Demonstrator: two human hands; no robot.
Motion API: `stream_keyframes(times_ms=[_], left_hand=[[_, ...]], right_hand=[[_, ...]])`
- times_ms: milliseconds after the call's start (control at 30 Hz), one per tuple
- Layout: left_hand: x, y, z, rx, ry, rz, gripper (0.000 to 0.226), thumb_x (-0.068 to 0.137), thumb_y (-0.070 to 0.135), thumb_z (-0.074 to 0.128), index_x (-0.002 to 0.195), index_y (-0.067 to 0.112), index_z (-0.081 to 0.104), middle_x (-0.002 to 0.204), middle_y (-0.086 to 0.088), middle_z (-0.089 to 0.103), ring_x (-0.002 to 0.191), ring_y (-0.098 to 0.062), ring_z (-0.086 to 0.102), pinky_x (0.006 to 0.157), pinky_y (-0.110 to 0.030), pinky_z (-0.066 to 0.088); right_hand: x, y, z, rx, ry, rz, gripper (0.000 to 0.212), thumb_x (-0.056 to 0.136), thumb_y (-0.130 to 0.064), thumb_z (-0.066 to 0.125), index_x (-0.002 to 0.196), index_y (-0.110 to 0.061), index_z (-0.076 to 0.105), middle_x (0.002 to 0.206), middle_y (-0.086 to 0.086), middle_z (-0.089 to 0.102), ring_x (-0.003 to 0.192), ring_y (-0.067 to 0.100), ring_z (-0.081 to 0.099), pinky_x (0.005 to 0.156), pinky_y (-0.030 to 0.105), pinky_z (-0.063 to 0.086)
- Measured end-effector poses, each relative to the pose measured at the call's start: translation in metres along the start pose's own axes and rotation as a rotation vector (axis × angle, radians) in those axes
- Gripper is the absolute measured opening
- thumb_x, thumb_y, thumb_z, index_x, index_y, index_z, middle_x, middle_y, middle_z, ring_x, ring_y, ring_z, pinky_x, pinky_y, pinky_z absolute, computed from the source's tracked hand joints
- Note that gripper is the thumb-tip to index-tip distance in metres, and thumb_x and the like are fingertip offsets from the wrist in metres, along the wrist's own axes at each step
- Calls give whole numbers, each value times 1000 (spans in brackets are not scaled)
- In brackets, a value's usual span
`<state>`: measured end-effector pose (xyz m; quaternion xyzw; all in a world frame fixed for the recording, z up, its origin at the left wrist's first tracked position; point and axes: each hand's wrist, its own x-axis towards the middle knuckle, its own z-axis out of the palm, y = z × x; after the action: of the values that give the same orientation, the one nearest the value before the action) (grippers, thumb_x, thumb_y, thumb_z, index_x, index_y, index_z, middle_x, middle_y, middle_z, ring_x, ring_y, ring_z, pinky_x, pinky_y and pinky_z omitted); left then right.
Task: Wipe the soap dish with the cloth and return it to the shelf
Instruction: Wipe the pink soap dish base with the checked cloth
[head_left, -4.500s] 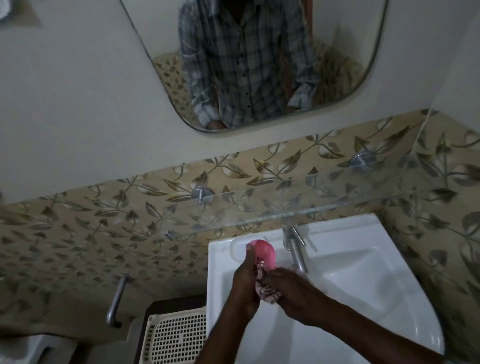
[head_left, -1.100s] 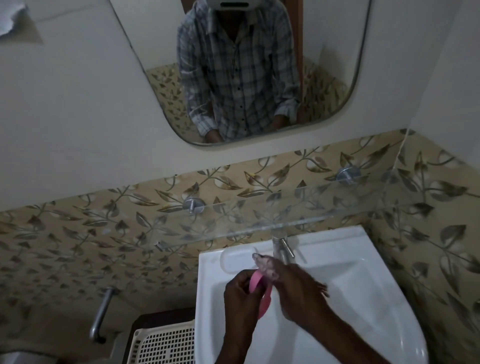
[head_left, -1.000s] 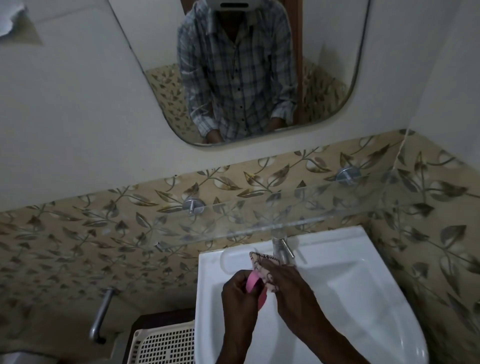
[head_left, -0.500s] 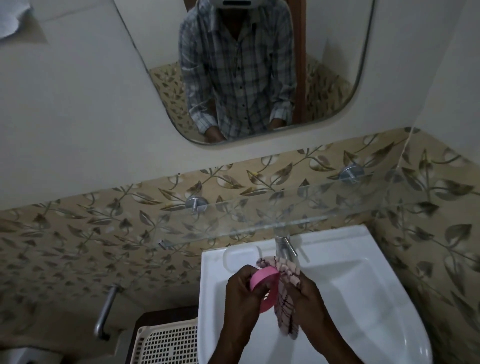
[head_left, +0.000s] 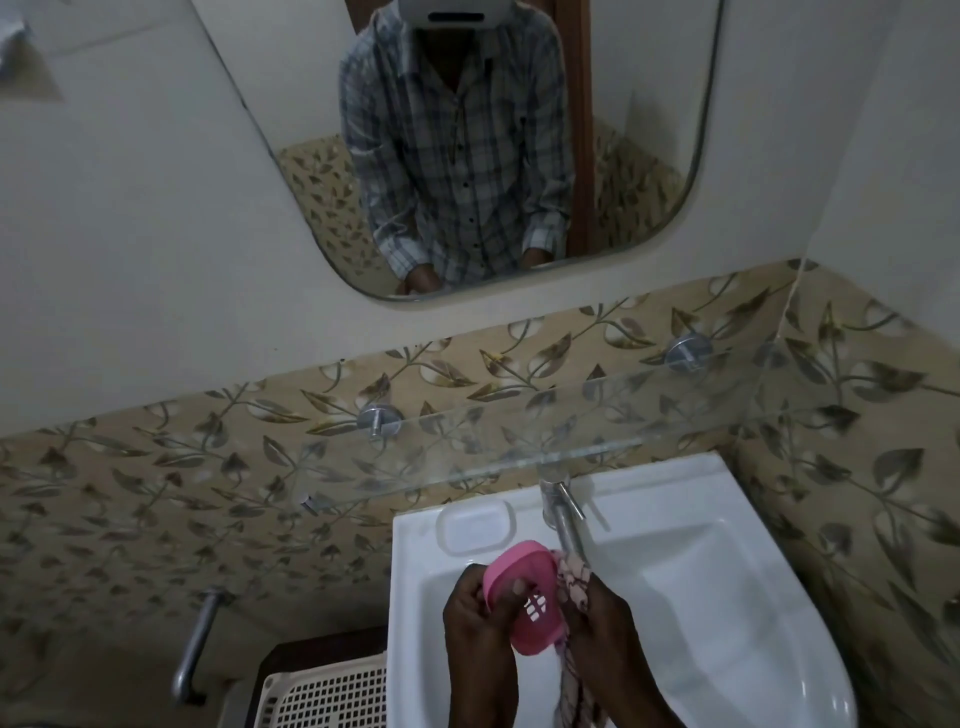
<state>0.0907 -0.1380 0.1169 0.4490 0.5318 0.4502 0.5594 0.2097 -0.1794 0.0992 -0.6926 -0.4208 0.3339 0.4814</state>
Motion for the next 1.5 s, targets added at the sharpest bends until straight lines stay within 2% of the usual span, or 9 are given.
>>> stream_keyframes(times_ms=[267, 333, 467, 567, 667, 833, 1100, 1333, 1500], left_hand=[[27, 35, -10, 747, -300, 10, 12, 74, 18, 80, 86, 15, 81, 76, 2, 79, 66, -6, 72, 58, -15, 56], [22, 37, -8, 673, -307, -41, 8, 81, 7, 74, 79, 2, 79, 63, 2, 75, 59, -6, 71, 54, -12, 52], [13, 23, -7, 510, -214, -9, 11, 78, 14, 74, 71, 5, 78, 64, -5, 77, 65, -18, 77, 59, -29, 62], [6, 7, -8, 449, -150, -8, 12, 72, 23, 79, 70, 11, 78, 66, -8, 77, 66, -21, 76, 63, -33, 62], [1, -4, -11, 387, -97, -2, 22, 62, 37, 80, 67, 15, 79, 63, -11, 75, 62, -17, 72, 62, -35, 61], [-1, -11, -19, 284, 3, -31, 5, 73, 23, 87, 72, 22, 82, 68, -9, 77, 69, -22, 75, 60, -32, 58], [1, -12, 9, -47, 54, -121, 26, 76, 28, 82, 94, 10, 79, 82, -21, 78, 74, -31, 75, 67, -44, 62], [24, -2, -5, 292, -73, -35, 37, 54, 41, 77, 80, 15, 81, 74, -6, 80, 68, -22, 75, 64, -38, 60], [28, 3, -1, 137, 102, 48, 8, 83, 27, 79, 81, 20, 78, 75, -12, 77, 71, -29, 74, 67, -46, 61]], right_hand=[[4, 9, -4, -255, -60, -164, 32, 98, -22, 46, 105, -51, 57, 113, -30, 57, 102, -13, 53, 87, 5, 42], [2, 8, 5, -296, -63, -210, 36, 96, -19, 49, 103, -51, 63, 113, -26, 61, 108, -2, 58, 93, 18, 49], [8, 11, 8, -187, 14, -284, 40, 83, 17, 59, 116, -4, 71, 119, 13, 70, 115, 27, 65, 95, 39, 54], [16, 6, 0, 39, -47, -54, 36, 94, 3, 53, 96, -24, 77, 99, -2, 77, 96, 7, 71, 79, 12, 53], [16, -9, -1, 29, -127, 21, 45, 86, 6, 54, 95, -33, 75, 96, -17, 76, 91, -6, 69, 78, 10, 52], [29, 2, -2, 6, -132, 206, 23, 97, -12, 52, 108, -19, 72, 100, 1, 75, 94, 16, 70, 84, 33, 57], [16, 9, 28, 796, 5, 626, 20, 96, 2, 52, 109, 6, 66, 103, 33, 70, 101, 50, 65, 96, 62, 49], [33, 3, 17, 9, -57, 371, 28, 98, -20, 52, 122, -9, 62, 110, 14, 70, 99, 30, 67, 85, 41, 57], [20, -6, 20, 71, -89, 316, 20, 99, -27, 52, 108, -16, 66, 82, 1, 72, 69, 16, 71, 59, 28, 58]])
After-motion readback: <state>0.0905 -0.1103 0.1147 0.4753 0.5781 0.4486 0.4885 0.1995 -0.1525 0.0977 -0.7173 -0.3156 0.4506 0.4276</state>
